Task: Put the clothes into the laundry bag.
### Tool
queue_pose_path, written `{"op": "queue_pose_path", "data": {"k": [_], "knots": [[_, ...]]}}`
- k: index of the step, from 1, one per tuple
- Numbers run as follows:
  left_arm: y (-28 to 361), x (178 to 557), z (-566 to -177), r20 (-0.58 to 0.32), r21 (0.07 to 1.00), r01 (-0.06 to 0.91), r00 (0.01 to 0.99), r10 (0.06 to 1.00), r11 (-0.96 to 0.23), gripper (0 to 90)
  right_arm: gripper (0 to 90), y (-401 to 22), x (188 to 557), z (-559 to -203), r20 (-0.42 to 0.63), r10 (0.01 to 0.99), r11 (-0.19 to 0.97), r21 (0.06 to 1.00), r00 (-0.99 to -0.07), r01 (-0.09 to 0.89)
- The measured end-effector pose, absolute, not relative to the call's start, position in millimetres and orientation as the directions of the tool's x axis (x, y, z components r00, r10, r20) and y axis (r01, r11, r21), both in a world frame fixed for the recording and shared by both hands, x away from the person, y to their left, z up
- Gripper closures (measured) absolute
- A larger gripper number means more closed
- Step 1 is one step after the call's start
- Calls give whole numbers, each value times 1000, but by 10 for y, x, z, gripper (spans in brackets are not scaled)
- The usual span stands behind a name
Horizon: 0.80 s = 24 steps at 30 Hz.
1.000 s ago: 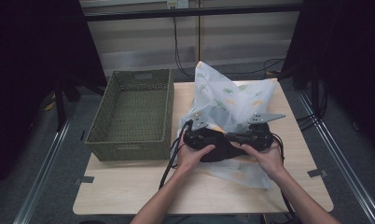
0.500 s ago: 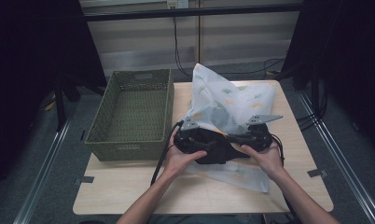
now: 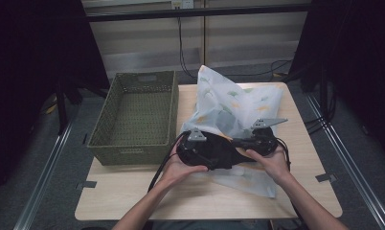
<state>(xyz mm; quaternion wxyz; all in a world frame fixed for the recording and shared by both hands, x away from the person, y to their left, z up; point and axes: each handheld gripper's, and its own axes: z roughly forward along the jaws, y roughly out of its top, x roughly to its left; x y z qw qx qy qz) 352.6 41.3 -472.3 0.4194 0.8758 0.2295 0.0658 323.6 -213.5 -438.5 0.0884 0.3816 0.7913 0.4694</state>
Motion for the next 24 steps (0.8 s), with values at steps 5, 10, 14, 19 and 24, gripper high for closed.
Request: {"op": "queue_pose_path", "data": {"k": [5, 10, 14, 19, 24], "knots": [[344, 3505, -4786, -41, 753, 318, 897, 441, -576, 0, 900, -2133, 3242, -4396, 217, 684, 272, 810, -696, 520], [283, 3444, -4855, 12, 715, 268, 919, 395, -646, 0, 900, -2114, 3244, -4403, 214, 681, 279, 808, -701, 518], [271, 3444, -4887, 41, 676, 239, 932, 360, -697, 0, 900, -2096, 3241, -4407, 217, 678, 282, 806, -702, 521], [205, 3396, -4958, 103, 651, 206, 930, 354, -731, 1, 900, -2079, 3236, -4409, 214, 675, 288, 805, -706, 519], [207, 3378, -4948, 163, 643, 202, 906, 390, -739, 163, 900, -2062, 3231, -4412, 211, 672, 293, 804, -710, 517]]}}
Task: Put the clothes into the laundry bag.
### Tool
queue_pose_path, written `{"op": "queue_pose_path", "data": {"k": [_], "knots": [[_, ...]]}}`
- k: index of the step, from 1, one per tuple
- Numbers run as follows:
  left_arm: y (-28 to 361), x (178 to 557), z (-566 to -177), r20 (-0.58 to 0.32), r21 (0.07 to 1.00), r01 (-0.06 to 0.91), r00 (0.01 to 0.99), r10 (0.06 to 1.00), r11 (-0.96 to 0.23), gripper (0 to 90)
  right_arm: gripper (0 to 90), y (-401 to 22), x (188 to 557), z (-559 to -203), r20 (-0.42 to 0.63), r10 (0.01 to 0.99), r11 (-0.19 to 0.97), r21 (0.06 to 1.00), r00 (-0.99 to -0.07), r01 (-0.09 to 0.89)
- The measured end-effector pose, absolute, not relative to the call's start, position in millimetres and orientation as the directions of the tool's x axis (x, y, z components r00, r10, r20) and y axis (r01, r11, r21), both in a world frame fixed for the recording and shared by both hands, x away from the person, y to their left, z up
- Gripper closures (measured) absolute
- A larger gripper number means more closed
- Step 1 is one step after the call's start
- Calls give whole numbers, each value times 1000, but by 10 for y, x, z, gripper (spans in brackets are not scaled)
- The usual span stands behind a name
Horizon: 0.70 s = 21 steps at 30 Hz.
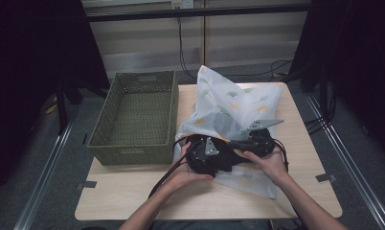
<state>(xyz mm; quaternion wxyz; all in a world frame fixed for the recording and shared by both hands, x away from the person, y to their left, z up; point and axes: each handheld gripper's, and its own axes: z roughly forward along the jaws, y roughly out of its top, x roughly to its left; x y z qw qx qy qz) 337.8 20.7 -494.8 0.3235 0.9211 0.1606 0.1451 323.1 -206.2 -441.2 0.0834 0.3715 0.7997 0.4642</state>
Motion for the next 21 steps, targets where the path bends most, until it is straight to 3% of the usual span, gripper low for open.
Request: {"op": "queue_pose_path", "data": {"k": [1, 2, 6, 8, 12, 21], "knots": [[231, 3375, -4946, 181, 656, 199, 895, 408, -728, 205, 900, -2058, 3229, -4412, 211, 670, 295, 804, -712, 516], [238, 3378, -4933, 183, 658, 201, 892, 414, -726, 325, 900, -2047, 3223, -4411, 212, 670, 296, 803, -711, 518], [291, 3440, -4875, 119, 686, 252, 887, 447, -683, 589, 900, -2033, 3220, -4402, 211, 666, 299, 803, -715, 515], [281, 3472, -4846, 107, 693, 269, 879, 464, -669, 674, 900, -2029, 3224, -4388, 211, 665, 299, 804, -717, 514], [247, 3522, -4782, 91, 710, 283, 871, 483, -645, 719, 900, -2010, 3229, -4339, 211, 660, 291, 813, -721, 505], [152, 3584, -4683, -5, 821, 336, 812, 584, -461, 737, 900, -1918, 3180, -4153, 198, 633, 280, 842, -748, 460]]}}
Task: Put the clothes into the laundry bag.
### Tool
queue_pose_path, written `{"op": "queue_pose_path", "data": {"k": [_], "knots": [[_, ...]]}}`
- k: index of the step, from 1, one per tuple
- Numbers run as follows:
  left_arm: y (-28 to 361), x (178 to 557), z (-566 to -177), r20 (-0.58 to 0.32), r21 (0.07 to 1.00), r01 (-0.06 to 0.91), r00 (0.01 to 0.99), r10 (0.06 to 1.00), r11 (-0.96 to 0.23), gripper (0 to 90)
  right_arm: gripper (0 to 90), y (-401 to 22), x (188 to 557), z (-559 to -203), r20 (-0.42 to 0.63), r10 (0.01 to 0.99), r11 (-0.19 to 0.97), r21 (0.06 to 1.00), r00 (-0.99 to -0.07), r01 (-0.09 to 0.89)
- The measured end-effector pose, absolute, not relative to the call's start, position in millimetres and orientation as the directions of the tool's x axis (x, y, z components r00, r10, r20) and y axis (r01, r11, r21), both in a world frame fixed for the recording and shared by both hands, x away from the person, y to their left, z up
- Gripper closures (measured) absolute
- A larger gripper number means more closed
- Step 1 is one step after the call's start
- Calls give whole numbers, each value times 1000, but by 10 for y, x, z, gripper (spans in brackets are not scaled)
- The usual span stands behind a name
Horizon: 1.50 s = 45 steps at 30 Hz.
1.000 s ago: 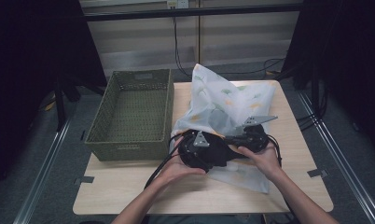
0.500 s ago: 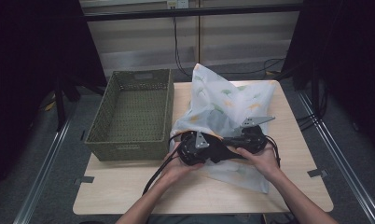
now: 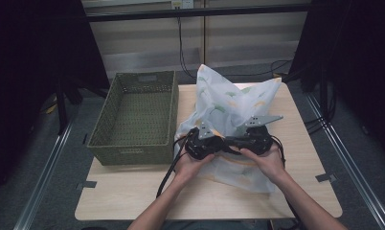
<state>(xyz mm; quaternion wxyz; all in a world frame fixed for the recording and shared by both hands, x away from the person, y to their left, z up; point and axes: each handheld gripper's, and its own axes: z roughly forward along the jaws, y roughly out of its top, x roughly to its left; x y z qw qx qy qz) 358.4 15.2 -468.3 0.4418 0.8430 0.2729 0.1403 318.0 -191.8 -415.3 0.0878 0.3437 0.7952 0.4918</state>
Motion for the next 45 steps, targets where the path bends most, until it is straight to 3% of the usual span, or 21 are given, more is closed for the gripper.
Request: {"op": "queue_pose_path", "data": {"k": [12, 18, 21, 31, 33, 35, 36, 42, 45], "knots": [[64, 3686, -4513, -78, 933, 292, 734, 675, -210, 745, 900, -1877, 3128, -4016, 203, 604, 251, 869, -771, 426], [-42, 3786, -4726, -87, 916, 321, 746, 661, -241, 734, 900, -1901, 3136, -4109, 212, 613, 266, 851, -761, 452], [-94, 3766, -4777, -26, 905, 294, 759, 650, -307, 725, 900, -1957, 3129, -4164, 226, 624, 262, 841, -748, 473], [-207, 3739, -5031, -12, 872, 310, 787, 617, -378, 672, 900, -2000, 3109, -4272, 235, 632, 276, 822, -739, 498], [-201, 3740, -5024, -24, 874, 311, 796, 605, -374, 626, 900, -2007, 3117, -4307, 239, 634, 280, 816, -735, 506], [-178, 3728, -4994, -35, 867, 322, 801, 598, -381, 515, 900, -2023, 3129, -4329, 243, 640, 277, 811, -729, 515], [-162, 3719, -4974, -45, 866, 321, 812, 582, -382, 515, 900, -2023, 3129, -4329, 243, 640, 277, 811, -729, 515], [85, 3617, -4799, -68, 865, 325, 831, 552, -383, 241, 900, -2067, 3151, -4354, 240, 654, 273, 809, -717, 520], [218, 3580, -4724, -79, 870, 331, 826, 558, -366, 173, 900, -2074, 3163, -4361, 234, 657, 276, 810, -716, 517]]}}
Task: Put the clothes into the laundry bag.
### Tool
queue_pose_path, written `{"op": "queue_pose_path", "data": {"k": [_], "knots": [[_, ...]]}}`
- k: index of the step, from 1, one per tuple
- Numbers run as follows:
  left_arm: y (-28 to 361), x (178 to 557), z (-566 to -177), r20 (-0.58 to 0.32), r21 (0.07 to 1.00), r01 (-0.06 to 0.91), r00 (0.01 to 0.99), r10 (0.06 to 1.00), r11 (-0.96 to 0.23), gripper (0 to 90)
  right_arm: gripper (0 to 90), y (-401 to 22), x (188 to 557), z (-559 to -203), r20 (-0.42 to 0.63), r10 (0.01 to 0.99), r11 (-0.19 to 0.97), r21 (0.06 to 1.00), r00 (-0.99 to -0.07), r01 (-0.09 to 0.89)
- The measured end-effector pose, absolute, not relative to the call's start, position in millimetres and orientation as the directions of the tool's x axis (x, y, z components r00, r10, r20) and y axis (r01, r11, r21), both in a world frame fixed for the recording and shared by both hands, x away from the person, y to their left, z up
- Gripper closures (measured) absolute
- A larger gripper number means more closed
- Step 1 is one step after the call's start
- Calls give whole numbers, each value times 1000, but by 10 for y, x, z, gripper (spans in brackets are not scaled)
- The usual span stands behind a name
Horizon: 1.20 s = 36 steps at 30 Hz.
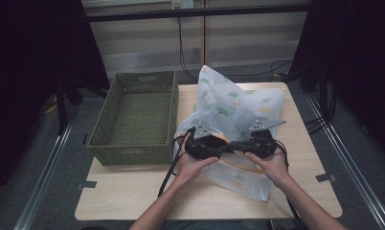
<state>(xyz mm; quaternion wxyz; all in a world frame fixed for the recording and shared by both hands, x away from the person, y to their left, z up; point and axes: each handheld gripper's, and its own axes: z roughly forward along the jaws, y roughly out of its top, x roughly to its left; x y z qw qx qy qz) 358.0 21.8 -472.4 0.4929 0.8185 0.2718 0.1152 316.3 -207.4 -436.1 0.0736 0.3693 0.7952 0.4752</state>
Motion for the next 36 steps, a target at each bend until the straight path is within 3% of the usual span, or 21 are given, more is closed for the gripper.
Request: {"op": "queue_pose_path", "data": {"k": [7, 11, 18, 20, 22, 24, 26, 28, 36], "knots": [[385, 3435, -4618, -63, 840, 326, 852, 519, -434, 174, 900, -2074, 3166, -4361, 229, 658, 279, 811, -717, 515], [438, 3294, -4667, -23, 792, 301, 884, 467, -531, 211, 900, -2075, 3162, -4357, 230, 659, 277, 811, -716, 515], [560, 3107, -4854, -51, 771, 300, 908, 416, -561, 281, 900, -2065, 3163, -4361, 228, 657, 282, 810, -719, 514], [519, 3080, -4926, -21, 749, 281, 915, 403, -600, 301, 900, -2056, 3170, -4369, 224, 655, 287, 810, -722, 512], [477, 3094, -4983, -5, 733, 274, 917, 398, -623, 395, 900, -2050, 3172, -4372, 225, 654, 288, 808, -722, 513], [457, 3108, -5024, -27, 727, 280, 924, 381, -627, 599, 900, -2047, 3168, -4371, 225, 654, 289, 808, -722, 513], [439, 3111, -5020, -43, 725, 298, 919, 391, -621, 704, 900, -2051, 3163, -4368, 221, 653, 290, 810, -724, 509], [408, 3096, -5012, -48, 718, 298, 922, 383, -629, 879, 900, -2058, 3167, -4368, 224, 653, 288, 810, -724, 510], [228, 2952, -5006, -38, 718, 279, 931, 364, -638, 900, 900, -2059, 3156, -4334, 216, 653, 290, 814, -726, 504]]}}
